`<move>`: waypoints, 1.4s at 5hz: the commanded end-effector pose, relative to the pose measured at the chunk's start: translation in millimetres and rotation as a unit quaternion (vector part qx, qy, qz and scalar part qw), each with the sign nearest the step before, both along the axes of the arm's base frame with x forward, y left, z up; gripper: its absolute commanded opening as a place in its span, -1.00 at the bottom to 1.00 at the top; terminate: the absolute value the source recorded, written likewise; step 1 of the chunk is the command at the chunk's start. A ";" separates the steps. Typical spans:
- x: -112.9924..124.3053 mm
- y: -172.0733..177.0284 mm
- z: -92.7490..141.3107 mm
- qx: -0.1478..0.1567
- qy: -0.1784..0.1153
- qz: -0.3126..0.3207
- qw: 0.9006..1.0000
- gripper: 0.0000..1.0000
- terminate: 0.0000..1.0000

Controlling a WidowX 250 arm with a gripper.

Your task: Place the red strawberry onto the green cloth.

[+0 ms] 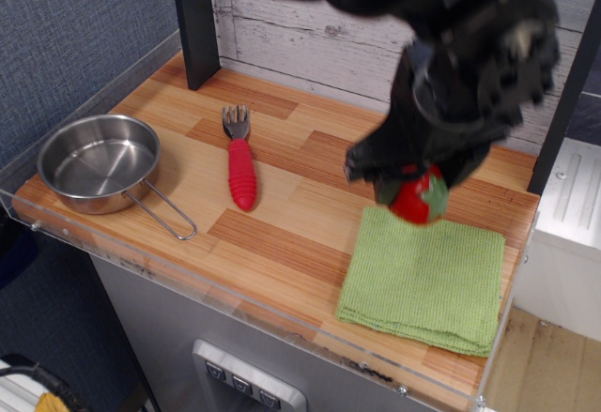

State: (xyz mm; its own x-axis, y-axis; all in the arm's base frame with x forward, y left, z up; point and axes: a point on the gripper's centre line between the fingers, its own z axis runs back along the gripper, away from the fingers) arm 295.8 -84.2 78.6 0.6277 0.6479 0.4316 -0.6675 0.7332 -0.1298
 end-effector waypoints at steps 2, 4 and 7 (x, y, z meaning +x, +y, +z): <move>-23.9 -11.8 -27.6 0.002 0.006 -0.054 0.999 -1.00 -1.00; -29.8 -8.3 -32.4 -0.019 0.021 -0.035 0.999 1.00 -1.00; -32.8 6.2 -21.8 -0.039 0.019 -0.009 0.999 1.00 -1.00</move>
State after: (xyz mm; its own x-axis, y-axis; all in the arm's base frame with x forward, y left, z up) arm 282.2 -84.6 44.6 0.6736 0.6576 0.3375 -0.6616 0.7400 -0.1212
